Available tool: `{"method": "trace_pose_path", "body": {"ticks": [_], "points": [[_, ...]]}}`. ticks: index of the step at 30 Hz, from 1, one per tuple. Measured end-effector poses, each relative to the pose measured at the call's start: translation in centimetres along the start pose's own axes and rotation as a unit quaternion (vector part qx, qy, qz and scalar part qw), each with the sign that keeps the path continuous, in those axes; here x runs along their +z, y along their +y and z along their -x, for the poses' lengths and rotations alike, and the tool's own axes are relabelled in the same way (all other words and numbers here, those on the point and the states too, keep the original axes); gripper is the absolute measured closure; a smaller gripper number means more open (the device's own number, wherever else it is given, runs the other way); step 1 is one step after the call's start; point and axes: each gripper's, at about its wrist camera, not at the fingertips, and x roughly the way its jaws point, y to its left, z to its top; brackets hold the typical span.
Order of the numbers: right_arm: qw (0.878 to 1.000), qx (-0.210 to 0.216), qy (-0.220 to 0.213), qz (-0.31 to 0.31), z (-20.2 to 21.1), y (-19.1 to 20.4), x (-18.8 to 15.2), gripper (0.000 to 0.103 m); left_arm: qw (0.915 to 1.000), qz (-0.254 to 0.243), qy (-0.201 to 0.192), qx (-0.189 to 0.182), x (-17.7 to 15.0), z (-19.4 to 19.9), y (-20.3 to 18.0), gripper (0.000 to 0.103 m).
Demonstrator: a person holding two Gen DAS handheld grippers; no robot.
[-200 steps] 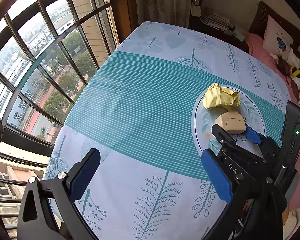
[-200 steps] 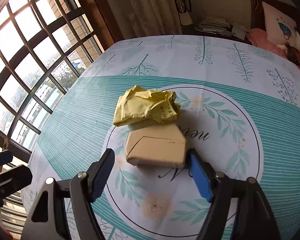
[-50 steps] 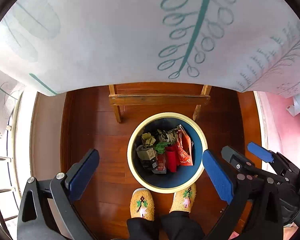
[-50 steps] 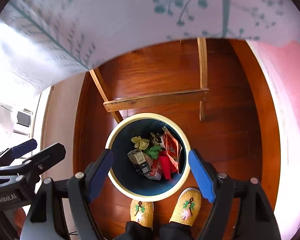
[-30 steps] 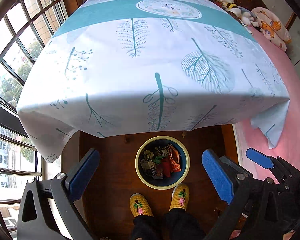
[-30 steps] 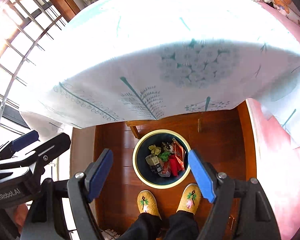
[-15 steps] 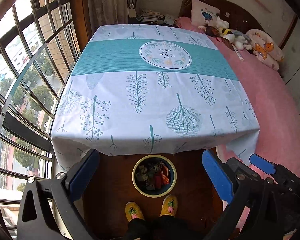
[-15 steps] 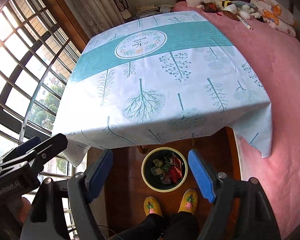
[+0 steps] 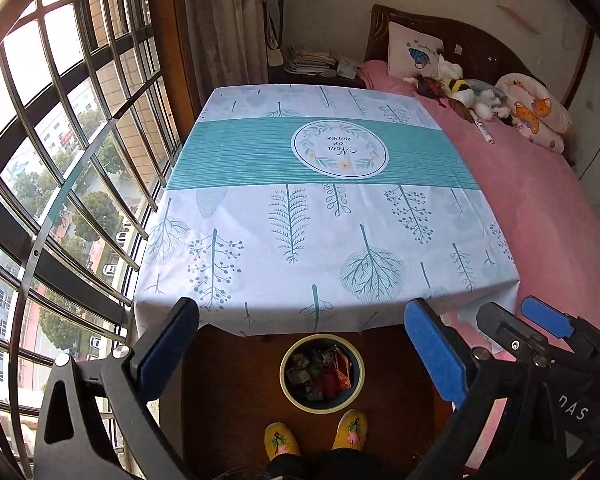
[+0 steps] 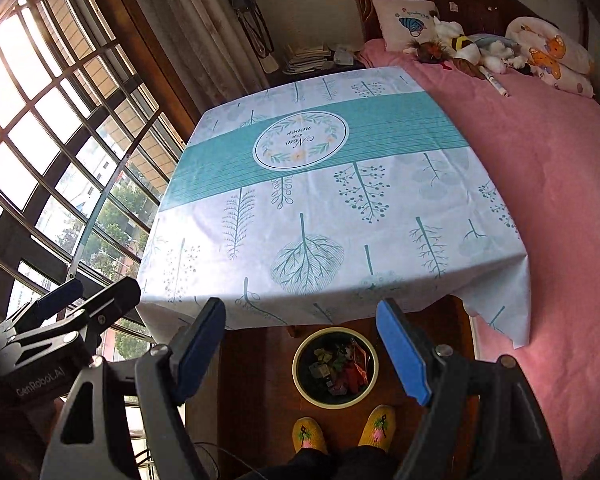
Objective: Collect trash
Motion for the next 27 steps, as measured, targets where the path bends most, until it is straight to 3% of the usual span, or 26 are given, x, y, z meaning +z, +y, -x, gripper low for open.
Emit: {"method": "trace_pose_path", "body": {"ticks": [27], "points": [[1.0,0.001,0.0,0.005,-0.27,-0.4,0.49,0.025,0.9999,0.003,-0.006,0.012,0.74,0.13,-0.24,0.001]]}}
